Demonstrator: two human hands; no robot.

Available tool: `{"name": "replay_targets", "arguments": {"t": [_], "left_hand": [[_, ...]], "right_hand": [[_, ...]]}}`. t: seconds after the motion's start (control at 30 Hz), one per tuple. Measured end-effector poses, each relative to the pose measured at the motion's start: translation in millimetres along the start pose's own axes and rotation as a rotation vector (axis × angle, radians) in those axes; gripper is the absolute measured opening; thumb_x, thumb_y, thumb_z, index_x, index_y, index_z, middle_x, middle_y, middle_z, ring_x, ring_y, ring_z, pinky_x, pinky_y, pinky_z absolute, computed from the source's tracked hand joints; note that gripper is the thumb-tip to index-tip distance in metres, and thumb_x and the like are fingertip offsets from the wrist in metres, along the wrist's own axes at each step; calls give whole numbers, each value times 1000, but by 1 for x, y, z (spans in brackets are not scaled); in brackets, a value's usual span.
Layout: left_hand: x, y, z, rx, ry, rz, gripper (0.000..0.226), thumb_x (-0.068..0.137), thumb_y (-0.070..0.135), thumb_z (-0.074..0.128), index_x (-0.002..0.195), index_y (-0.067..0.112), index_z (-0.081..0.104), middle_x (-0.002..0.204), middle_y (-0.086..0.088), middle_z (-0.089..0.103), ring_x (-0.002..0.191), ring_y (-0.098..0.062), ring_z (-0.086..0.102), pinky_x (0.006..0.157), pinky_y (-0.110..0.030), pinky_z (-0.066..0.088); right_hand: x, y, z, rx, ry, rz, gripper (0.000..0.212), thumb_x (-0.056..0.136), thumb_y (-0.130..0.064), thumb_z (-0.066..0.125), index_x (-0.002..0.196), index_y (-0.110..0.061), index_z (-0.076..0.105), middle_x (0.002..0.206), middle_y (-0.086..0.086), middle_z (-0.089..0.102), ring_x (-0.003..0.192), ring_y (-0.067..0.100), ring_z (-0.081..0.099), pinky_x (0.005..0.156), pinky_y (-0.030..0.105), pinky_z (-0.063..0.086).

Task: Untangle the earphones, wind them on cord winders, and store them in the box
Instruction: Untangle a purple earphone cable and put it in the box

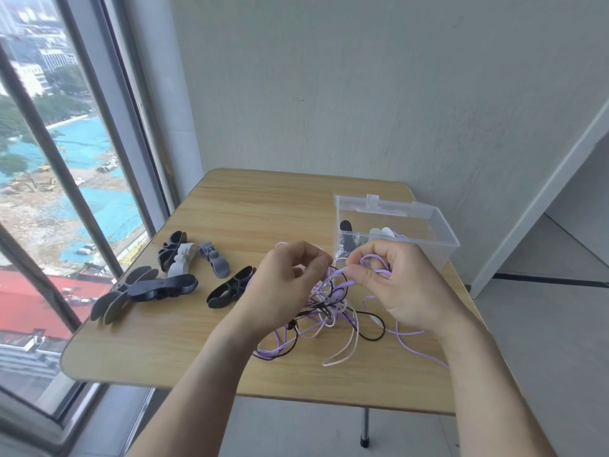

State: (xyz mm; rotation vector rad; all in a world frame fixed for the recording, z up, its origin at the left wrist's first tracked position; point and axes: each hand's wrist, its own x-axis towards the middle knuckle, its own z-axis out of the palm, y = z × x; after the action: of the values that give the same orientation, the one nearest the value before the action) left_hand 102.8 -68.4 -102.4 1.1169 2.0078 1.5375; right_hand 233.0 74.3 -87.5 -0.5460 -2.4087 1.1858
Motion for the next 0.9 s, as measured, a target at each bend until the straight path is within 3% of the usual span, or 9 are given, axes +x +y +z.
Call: {"name": "replay_targets", "arguments": {"t": [0.2, 0.3, 0.4, 0.53, 0.6, 0.63, 0.7, 0.83, 0.9], "left_hand": [[2, -6, 1, 90, 32, 21, 23, 98, 25, 59, 77, 17, 66, 53, 16, 50, 49, -4, 41, 53, -16, 34], [3, -7, 1, 123, 49, 0, 34, 100, 32, 53, 72, 13, 60, 46, 17, 43, 46, -2, 37, 49, -15, 31], [3, -6, 1, 115, 55, -40, 45, 99, 42, 52, 75, 5, 59, 46, 17, 39, 46, -3, 35, 48, -15, 30], [3, -5, -1, 107, 40, -55, 42, 97, 42, 57, 73, 7, 57, 46, 17, 38, 45, -3, 34, 47, -14, 30], [3, -4, -2, 91, 58, -54, 36, 97, 39, 59, 72, 12, 59, 47, 17, 41, 44, -3, 35, 47, -13, 29], [3, -4, -3, 72, 63, -49, 33, 96, 36, 61, 74, 13, 60, 52, 16, 44, 46, -3, 36, 48, -13, 30], [3, -2, -4, 30, 53, -36, 24, 96, 31, 63, 81, 12, 66, 65, 12, 52, 50, -6, 41, 52, -13, 33], [1, 1, -5, 9, -91, -28, 19, 96, 37, 62, 89, 25, 74, 89, -1, 70, 65, -12, 57, 68, -31, 47], [-1, -1, -5, 72, -181, -12, 12, 93, 35, 67, 90, 26, 76, 83, 2, 69, 67, -12, 57, 69, -32, 49]], "right_hand": [[0, 0, -3, 41, -30, 65, 13, 96, -28, 65, 84, -24, 69, 56, -20, 56, 54, 2, 48, 56, 14, 41], [0, -2, -6, 32, -2, 63, 15, 97, -28, 62, 84, -23, 67, 53, -24, 56, 51, -4, 50, 54, 9, 36], [1, -4, -4, 73, 23, 63, 17, 100, -27, 58, 85, -19, 63, 47, -20, 48, 45, 2, 41, 51, 13, 31], [-2, -8, -2, 247, 34, 94, 18, 104, -26, 52, 92, -14, 54, 45, -17, 46, 47, 11, 26, 52, 28, 26], [-3, -15, -2, 340, 39, 93, 17, 104, -25, 52, 91, -15, 53, 56, -5, 60, 46, 12, 24, 51, 31, 23], [-3, -18, -1, 385, 37, 79, 17, 104, -22, 51, 90, -14, 51, 71, 4, 71, 46, 13, 23, 49, 33, 19], [-3, -23, 3, 446, 59, 39, 17, 105, -15, 47, 89, -11, 45, 92, 2, 77, 44, 13, 19, 47, 35, 14], [-3, -25, 10, 417, 118, -36, 16, 105, -9, 45, 95, 3, 43, 54, -20, 61, 38, 3, 21, 40, 21, 18], [-2, -25, 10, 393, 166, -35, 18, 106, -9, 45, 97, 6, 43, 48, -21, 57, 37, 4, 26, 40, 20, 24]]}}
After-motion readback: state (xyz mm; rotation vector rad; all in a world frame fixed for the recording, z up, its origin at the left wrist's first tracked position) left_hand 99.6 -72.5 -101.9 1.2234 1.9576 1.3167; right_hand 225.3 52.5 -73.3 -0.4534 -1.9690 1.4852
